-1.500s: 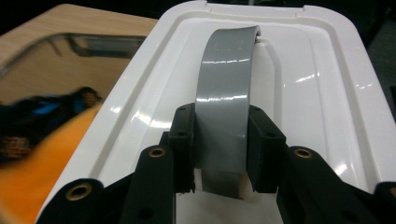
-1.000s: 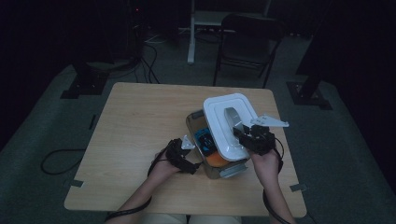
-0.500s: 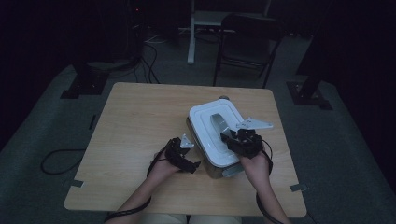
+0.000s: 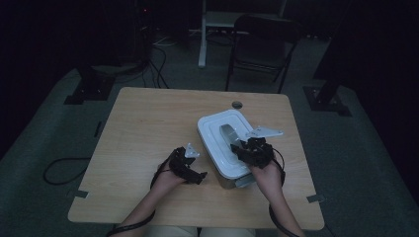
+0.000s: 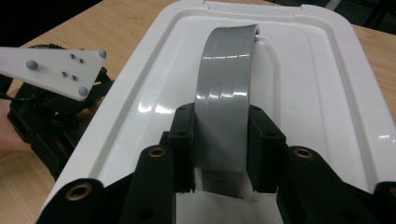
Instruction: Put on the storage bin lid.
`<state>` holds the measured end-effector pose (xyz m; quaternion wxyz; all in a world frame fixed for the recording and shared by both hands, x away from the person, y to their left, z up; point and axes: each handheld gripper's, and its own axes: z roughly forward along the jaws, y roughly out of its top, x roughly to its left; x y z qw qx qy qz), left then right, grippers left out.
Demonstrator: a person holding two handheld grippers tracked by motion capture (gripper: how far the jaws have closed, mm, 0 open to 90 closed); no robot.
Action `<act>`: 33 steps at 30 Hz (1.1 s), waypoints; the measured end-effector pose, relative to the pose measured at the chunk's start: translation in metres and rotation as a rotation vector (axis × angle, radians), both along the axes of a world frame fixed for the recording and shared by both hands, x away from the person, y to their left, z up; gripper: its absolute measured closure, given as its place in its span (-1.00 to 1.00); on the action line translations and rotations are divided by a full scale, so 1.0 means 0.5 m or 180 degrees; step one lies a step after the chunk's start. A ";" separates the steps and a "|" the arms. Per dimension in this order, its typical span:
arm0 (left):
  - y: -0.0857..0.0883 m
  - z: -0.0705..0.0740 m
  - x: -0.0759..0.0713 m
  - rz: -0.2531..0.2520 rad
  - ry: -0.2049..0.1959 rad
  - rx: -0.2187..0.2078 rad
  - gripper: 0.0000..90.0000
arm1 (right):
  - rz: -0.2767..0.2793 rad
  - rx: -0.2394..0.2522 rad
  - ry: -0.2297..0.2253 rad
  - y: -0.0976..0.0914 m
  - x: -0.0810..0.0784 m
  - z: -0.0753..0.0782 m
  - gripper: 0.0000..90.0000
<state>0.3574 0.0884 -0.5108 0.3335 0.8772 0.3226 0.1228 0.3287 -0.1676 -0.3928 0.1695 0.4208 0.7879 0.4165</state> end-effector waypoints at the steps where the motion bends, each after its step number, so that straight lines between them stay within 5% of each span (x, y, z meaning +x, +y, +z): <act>1: 0.001 0.000 0.000 -0.0008 0.0013 0.0009 -0.97 | 0.0030 0.0008 0.0023 0.001 0.000 -0.001 0.50; 5: 0.004 -0.001 -0.001 0.0004 0.0023 -0.0005 -0.97 | 0.0064 -0.0078 0.0019 0.010 -0.004 -0.002 0.50; 13: 0.006 -0.004 0.000 0.0017 0.0048 -0.0019 -0.97 | 0.0052 0.0061 0.0039 -0.002 -0.011 -0.016 0.48; 23: 0.013 0.005 0.006 0.0077 0.0031 -0.0060 -0.97 | 0.0049 0.0177 -0.0043 -0.017 -0.018 -0.007 -0.14; 33: 0.014 0.005 0.010 0.0096 0.0065 -0.0076 -0.97 | -0.0361 0.0366 -0.0214 -0.105 -0.010 0.012 -0.70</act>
